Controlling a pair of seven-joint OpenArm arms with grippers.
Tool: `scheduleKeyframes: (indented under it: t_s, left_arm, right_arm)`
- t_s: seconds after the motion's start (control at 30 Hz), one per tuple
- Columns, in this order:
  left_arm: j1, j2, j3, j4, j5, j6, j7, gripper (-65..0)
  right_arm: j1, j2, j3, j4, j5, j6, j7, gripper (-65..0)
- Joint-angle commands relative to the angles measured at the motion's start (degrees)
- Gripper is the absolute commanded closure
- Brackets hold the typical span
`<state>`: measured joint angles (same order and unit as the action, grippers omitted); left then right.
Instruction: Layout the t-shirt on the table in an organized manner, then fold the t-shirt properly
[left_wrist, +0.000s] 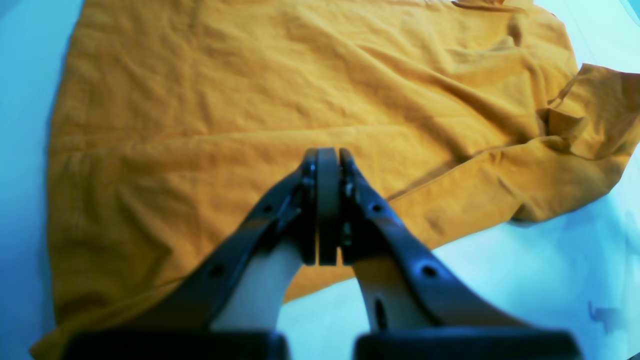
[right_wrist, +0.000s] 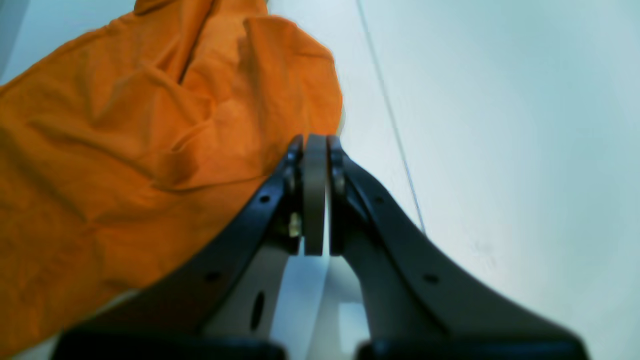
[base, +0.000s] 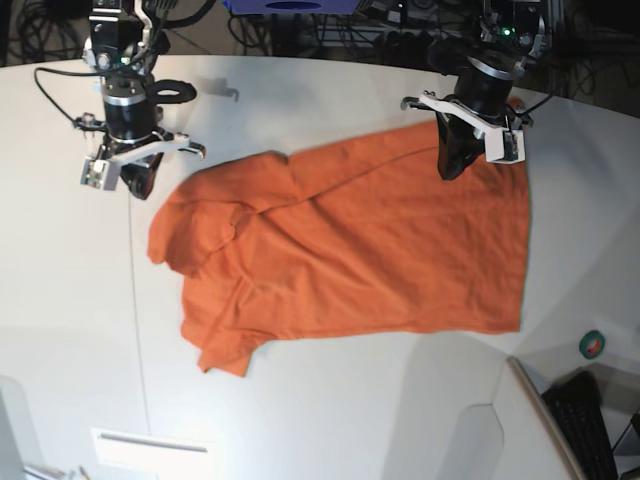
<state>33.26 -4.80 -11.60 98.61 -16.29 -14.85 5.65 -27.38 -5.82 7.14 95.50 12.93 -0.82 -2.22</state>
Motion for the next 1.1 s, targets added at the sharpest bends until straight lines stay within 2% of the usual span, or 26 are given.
scheduleKeyframes:
  t_s: [0.0,1.07]
  left_arm:
    - [0.28,-0.26,-0.40,0.78,-0.28,-0.05,-1.30,0.0]
    - [0.72,-0.61,-0.67,0.69,-0.72,-0.05,-1.12,0.0]
  right_arm:
    - [0.17,0.07,-0.06,0.98,0.13,0.25,1.47,0.0]
    - [5.35,-0.02,-0.06,-2.27,0.04,0.25,1.47,0.0]
